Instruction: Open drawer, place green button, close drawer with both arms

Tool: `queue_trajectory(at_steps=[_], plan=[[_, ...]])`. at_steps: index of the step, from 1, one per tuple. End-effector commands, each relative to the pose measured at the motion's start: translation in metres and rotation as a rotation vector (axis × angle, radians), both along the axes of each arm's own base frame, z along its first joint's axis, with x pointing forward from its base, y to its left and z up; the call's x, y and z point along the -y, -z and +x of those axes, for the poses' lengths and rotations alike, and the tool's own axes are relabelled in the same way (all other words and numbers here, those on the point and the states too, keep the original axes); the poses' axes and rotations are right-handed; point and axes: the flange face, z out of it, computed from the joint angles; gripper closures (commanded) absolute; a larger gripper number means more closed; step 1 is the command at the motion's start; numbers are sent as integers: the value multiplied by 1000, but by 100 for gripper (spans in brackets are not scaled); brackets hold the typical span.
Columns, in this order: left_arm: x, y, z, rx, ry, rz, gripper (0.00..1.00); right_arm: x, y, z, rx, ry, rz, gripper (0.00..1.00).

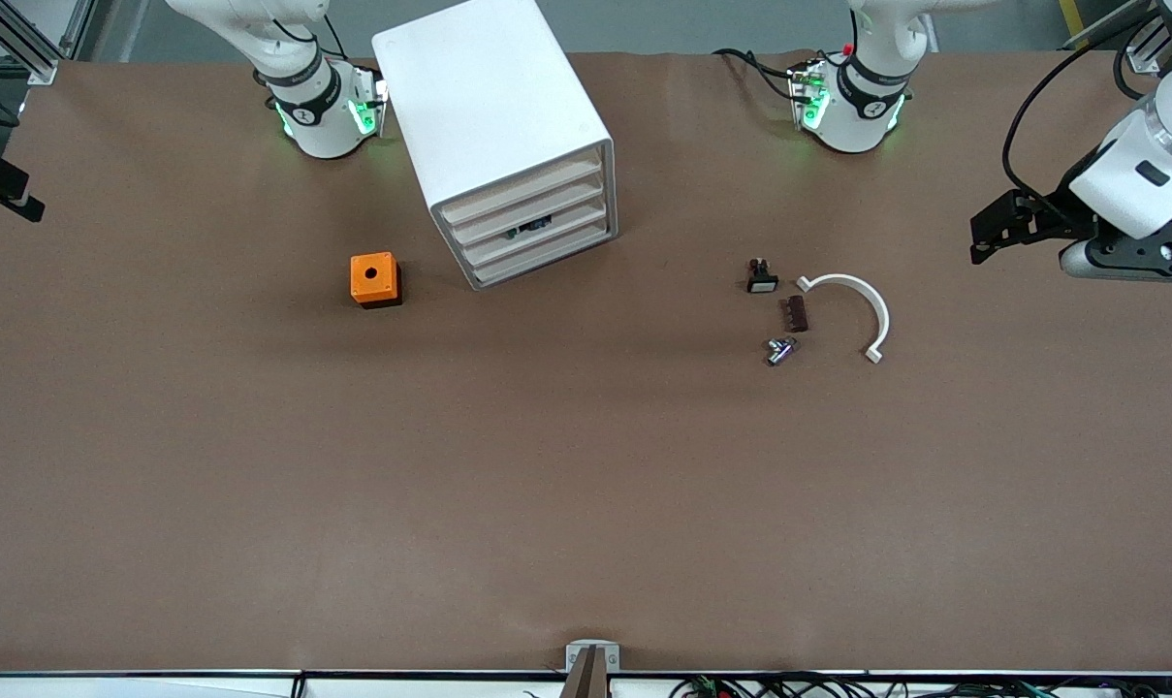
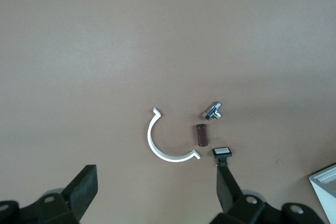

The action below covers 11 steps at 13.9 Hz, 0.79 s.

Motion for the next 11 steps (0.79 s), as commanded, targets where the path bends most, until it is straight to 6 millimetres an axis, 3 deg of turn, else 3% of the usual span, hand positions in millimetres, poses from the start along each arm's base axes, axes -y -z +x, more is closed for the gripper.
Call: queue_trajectory(at_steps=[1, 11], plan=[[0, -12, 5, 22, -7, 10, 0, -2, -4, -4, 9, 5, -16, 0], [-14, -5, 11, 9, -18, 1, 0, -2, -4, -4, 11, 5, -16, 0]])
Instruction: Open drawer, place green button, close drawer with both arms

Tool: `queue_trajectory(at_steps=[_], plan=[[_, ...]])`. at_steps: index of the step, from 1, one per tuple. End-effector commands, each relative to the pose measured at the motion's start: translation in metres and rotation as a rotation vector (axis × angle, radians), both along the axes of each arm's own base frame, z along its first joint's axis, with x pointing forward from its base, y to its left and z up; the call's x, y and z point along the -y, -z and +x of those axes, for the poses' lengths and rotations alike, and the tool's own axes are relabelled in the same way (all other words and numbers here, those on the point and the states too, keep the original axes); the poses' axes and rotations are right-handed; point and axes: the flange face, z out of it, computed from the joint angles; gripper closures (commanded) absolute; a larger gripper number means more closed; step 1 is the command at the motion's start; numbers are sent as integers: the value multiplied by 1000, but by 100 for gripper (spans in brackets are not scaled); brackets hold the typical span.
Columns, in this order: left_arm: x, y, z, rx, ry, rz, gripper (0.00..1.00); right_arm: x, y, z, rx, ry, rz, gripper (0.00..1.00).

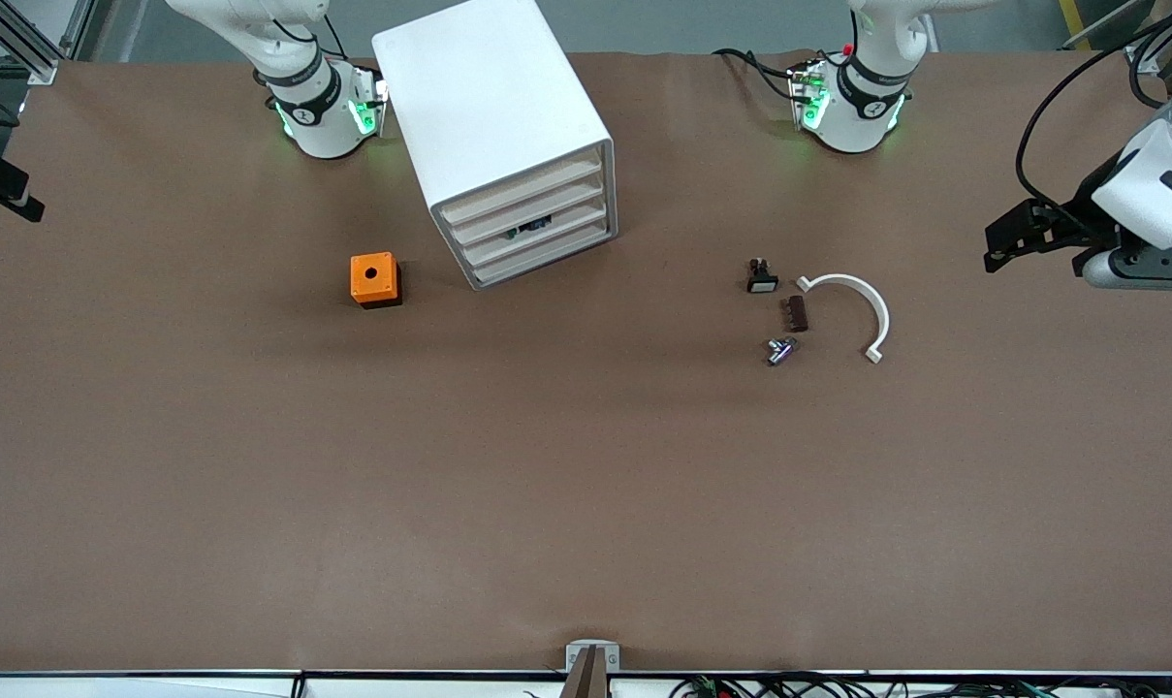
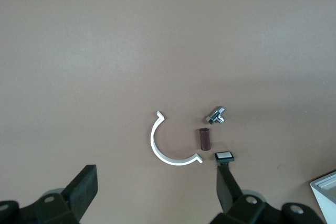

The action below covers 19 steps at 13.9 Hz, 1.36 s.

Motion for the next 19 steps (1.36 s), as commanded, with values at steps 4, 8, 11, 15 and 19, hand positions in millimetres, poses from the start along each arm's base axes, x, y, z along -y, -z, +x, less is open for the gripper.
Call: queue_trajectory(at_steps=[4, 8, 11, 15, 19], plan=[[0, 0, 5, -2, 7, 10, 0, -2, -3, -3, 8, 5, -16, 0], [-6, -11, 7, 22, -10, 7, 0, -2, -3, -3, 8, 5, -16, 0], [-10, -15, 7, 29, -16, 5, 0, -2, -3, -4, 7, 5, -16, 0], [-12, -15, 8, 29, -18, 6, 0, -2, -3, -4, 7, 5, -16, 0], [-25, -15, 10, 30, -35, -8, 0, -2, -3, -4, 7, 5, -16, 0]])
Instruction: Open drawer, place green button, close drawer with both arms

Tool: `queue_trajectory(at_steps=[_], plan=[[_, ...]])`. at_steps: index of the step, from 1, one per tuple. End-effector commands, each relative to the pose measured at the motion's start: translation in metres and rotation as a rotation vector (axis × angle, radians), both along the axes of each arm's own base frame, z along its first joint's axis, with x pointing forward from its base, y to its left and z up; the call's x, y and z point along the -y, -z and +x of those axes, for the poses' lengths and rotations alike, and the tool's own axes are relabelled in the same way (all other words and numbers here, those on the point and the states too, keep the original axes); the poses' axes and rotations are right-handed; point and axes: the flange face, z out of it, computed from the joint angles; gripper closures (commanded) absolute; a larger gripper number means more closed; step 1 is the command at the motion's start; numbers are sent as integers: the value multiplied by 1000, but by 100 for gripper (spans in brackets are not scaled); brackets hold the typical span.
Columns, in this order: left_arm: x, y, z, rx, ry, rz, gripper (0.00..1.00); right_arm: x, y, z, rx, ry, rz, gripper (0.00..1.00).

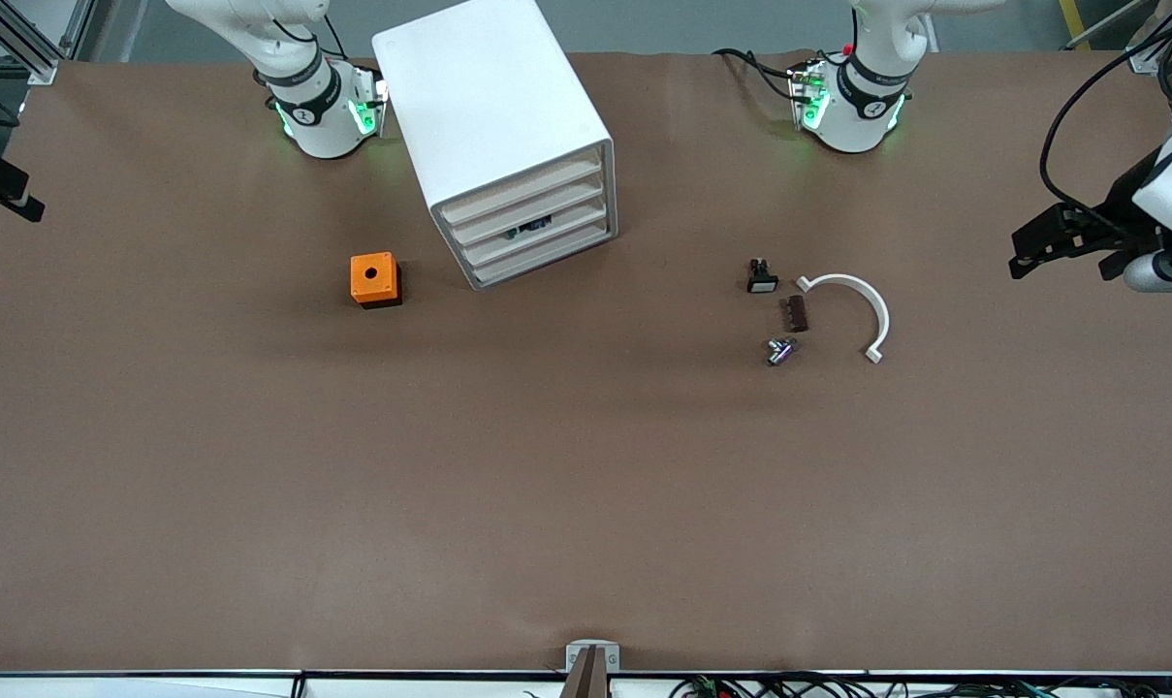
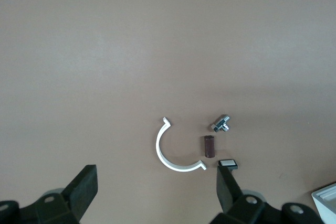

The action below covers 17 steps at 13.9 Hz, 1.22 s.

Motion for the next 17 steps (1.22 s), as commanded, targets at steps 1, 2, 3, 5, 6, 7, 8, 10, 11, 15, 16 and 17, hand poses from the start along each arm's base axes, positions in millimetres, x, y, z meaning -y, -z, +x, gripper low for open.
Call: queue_trajectory(at_steps=[1, 2, 3, 5, 6, 7, 8, 10, 11, 15, 16, 17], plan=[[-3, -5, 3, 5, 4, -9, 0, -2, -3, -4, 7, 5, -15, 0], [-1, -7, 3, 11, 6, -9, 0, -2, -3, -4, 7, 5, -15, 0], [1, -9, 3, 16, 9, -9, 0, -2, -3, -4, 7, 5, -15, 0], [4, -8, 4, 14, 14, -10, 0, -2, -3, -3, 8, 5, -16, 0], [4, -8, 4, 14, 14, -8, 0, -2, -3, -4, 7, 5, -15, 0], [3, -8, 4, 14, 12, -8, 0, -2, -3, -4, 7, 5, -15, 0], [3, -8, 4, 12, 9, -9, 0, -2, -3, -4, 7, 5, -15, 0], [5, -5, 5, 8, 0, -11, 0, -2, -3, -4, 7, 5, -15, 0], [5, 3, 9, -6, -3, -13, 0, -2, -3, -4, 7, 3, -15, 0], [-2, 2, 11, 0, -16, -12, 0, -2, -3, -4, 7, 3, -15, 0], [-2, -3, 10, 11, -19, -11, 0, -2, -3, -4, 7, 3, -15, 0], [-1, -9, 11, 23, -20, -14, 0, -2, -3, -4, 7, 3, -15, 0]])
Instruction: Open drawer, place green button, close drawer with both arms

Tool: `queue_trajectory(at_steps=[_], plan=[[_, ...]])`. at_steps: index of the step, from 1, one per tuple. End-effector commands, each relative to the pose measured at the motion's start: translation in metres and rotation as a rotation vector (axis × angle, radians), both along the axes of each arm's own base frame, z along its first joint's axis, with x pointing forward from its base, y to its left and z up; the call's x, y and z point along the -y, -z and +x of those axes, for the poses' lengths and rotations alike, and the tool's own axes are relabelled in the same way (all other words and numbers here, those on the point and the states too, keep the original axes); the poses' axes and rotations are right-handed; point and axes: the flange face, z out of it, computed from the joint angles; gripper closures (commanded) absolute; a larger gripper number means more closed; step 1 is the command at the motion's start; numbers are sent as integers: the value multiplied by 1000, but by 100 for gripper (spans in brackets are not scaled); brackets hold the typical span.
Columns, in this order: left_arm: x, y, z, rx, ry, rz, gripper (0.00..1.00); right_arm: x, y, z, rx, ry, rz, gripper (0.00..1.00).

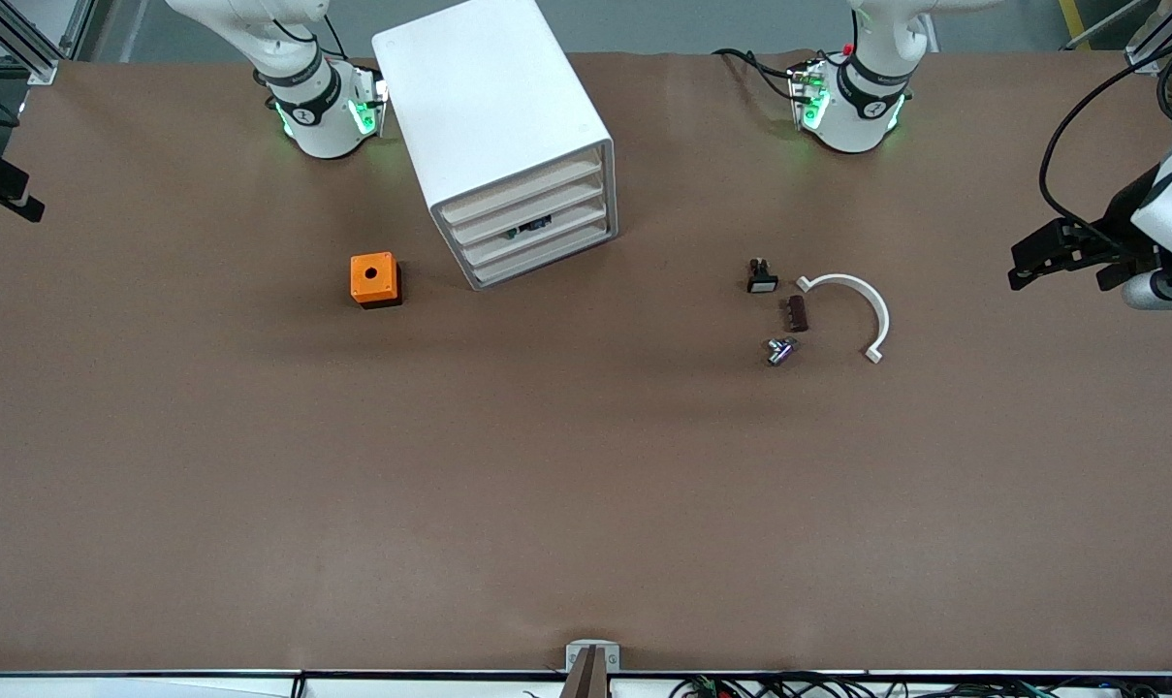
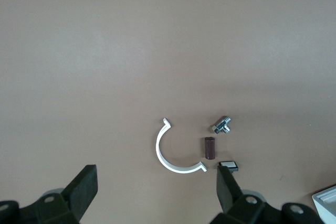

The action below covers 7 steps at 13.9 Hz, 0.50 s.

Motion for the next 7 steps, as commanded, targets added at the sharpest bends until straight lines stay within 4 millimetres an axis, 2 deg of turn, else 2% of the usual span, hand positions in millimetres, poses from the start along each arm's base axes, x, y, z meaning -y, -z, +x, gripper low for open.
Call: queue_trajectory(at_steps=[1, 7], plan=[[2, -17, 1, 30, -19, -11, 0, -2, -3, -4, 7, 3, -15, 0], [2, -17, 1, 31, -25, -13, 0, -2, -3, -4, 7, 3, -15, 0]])
